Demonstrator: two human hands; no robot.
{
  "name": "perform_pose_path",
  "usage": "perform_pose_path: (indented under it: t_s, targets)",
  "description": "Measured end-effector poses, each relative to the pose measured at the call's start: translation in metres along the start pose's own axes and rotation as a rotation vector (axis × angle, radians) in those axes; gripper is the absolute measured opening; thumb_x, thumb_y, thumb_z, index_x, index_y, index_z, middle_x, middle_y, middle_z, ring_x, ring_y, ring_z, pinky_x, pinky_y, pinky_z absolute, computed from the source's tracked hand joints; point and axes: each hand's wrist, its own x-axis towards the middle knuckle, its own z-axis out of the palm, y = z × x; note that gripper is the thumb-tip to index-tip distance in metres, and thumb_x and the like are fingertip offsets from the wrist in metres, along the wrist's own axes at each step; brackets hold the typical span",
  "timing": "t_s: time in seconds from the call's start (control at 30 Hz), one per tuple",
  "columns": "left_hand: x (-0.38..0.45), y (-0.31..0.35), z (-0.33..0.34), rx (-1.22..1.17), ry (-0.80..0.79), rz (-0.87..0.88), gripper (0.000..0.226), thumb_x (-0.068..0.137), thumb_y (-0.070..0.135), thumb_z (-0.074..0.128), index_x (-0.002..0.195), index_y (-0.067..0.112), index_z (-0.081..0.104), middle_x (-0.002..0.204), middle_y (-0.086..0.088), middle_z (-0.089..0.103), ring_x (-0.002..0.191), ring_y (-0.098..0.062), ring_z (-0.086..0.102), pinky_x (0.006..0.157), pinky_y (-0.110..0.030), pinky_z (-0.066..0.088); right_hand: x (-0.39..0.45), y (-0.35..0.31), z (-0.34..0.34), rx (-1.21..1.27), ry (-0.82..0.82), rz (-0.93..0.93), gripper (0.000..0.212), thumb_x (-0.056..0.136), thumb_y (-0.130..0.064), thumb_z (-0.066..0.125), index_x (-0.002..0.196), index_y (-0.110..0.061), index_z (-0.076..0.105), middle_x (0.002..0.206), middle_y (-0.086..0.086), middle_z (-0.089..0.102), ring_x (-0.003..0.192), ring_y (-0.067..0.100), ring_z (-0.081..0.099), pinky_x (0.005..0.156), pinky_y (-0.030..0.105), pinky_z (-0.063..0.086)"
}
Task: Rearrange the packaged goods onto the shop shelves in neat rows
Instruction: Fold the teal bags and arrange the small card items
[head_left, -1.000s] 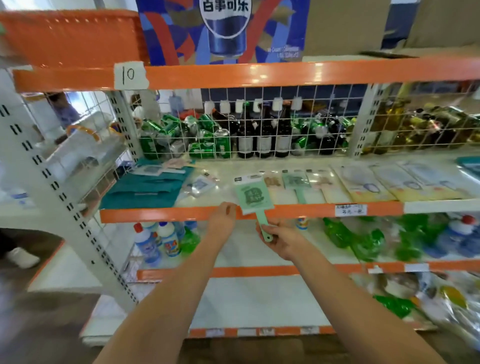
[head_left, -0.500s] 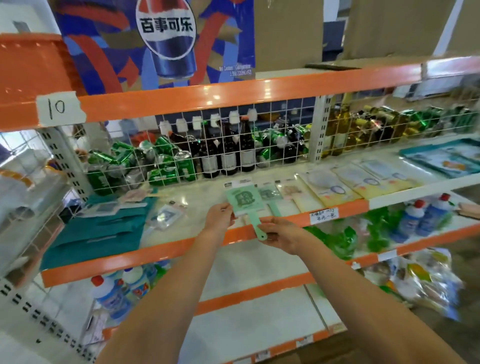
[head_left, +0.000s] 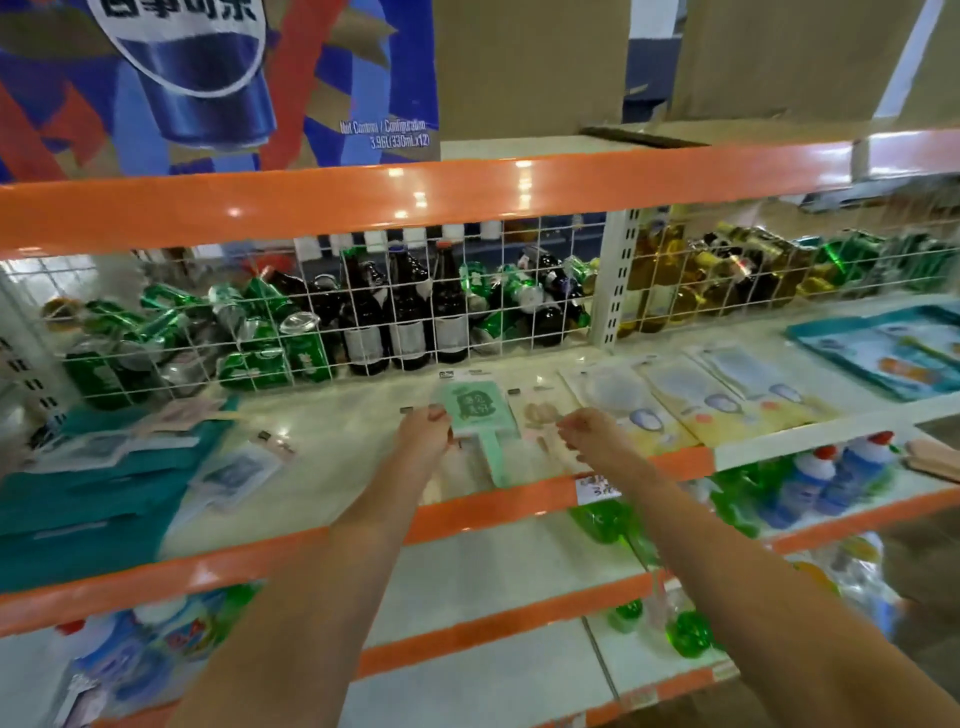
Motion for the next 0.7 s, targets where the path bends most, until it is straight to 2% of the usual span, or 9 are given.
perform_pose_path:
  t_s: [0.07,0.13,0.27,0.47,0.6,0.7]
  targets:
    - [0.007,0.006,0.01,0.06,0.035,0.008,0.027,0.096,0.01,0.051,0.119,0.003,0.063,0.112,-0.018,0.067,0.1,-0.035,0.065,0.091,-0.045,0.053,0.013,-0.003,-0.007,-0.139,-0.002,-0.079,0.007,0.092,-0.019,0.054,0.094,-0.015,0.059,0.089,0.007,0.06,0.082,0.022,0.055,0.073,0.032,0.044]
    - [0.011,0.011,0.018,0.11,0.059,0.012,0.026,0.097,0.011,0.05,0.116,0.002,0.064,0.111,-0.018,0.067,0.101,-0.034,0.064,0.092,-0.044,0.052,0.026,-0.005,-0.011,-0.217,-0.01,-0.12,0.016,0.094,-0.019,0.052,0.1,-0.008,0.062,0.092,0.01,0.063,0.082,0.021,0.055,0.07,0.026,0.041]
    - [0.022,0.012,0.03,0.264,0.083,0.036,0.026,0.097,0.015,0.049,0.113,0.003,0.066,0.108,-0.017,0.067,0.086,-0.026,0.06,0.079,-0.036,0.049,0.048,-0.003,-0.013,-0.264,-0.06,-0.157,0.016,0.093,-0.012,0.051,0.105,-0.011,0.062,0.101,0.007,0.063,0.082,0.015,0.053,0.062,0.022,0.04]
    - [0.029,0.007,0.034,0.518,0.037,0.09,0.028,0.098,0.015,0.044,0.108,0.005,0.068,0.108,-0.015,0.068,0.096,-0.03,0.063,0.086,-0.036,0.048,0.07,0.004,-0.006,-0.33,-0.143,-0.214,0.012,0.092,-0.02,0.057,0.101,-0.018,0.063,0.104,0.003,0.066,0.092,0.02,0.06,0.082,0.03,0.05]
    - [0.027,0.008,0.035,0.693,0.058,0.131,0.028,0.099,0.016,0.042,0.101,0.005,0.067,0.1,-0.011,0.066,0.093,-0.029,0.064,0.074,-0.03,0.044,0.071,-0.001,0.009,-0.358,-0.205,-0.257,0.01,0.087,-0.017,0.062,0.097,-0.016,0.065,0.098,0.001,0.068,0.082,0.017,0.065,0.077,0.028,0.054]
    - [0.024,0.006,0.035,0.758,0.083,0.154,0.028,0.099,0.013,0.04,0.096,0.002,0.066,0.088,-0.011,0.061,0.092,-0.03,0.063,0.068,-0.029,0.039,0.072,-0.005,0.018,-0.534,-0.208,-0.3,0.021,0.083,-0.021,0.062,0.102,-0.013,0.068,0.1,0.005,0.067,0.09,0.021,0.064,0.082,0.032,0.055]
